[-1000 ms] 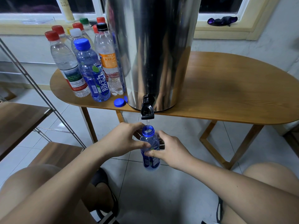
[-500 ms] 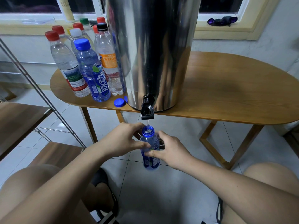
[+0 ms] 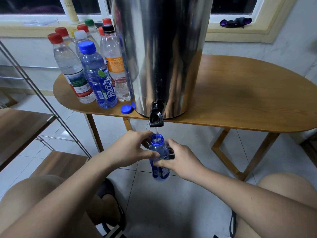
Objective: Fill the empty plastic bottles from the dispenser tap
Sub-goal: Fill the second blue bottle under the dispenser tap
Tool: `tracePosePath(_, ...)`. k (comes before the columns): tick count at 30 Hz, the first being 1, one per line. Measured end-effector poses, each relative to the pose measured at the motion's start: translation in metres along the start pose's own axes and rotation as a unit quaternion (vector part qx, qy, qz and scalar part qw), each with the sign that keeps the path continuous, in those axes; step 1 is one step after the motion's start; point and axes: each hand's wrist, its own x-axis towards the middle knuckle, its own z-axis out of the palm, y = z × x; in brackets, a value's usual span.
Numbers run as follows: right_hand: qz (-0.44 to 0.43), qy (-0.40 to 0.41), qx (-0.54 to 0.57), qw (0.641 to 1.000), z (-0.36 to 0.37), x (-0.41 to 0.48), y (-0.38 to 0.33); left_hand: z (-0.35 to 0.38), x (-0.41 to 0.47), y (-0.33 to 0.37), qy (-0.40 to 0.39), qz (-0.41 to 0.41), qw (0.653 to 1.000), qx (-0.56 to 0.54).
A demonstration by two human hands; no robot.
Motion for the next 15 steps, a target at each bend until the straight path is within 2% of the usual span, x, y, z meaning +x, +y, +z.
tracePosePath(15,-0.004,0.008,-0.003,1.000,0.0001,-0.0009,0.0016,0.0019,0.0012,-0.0021,-0.002,-0.007,1.000,0.001)
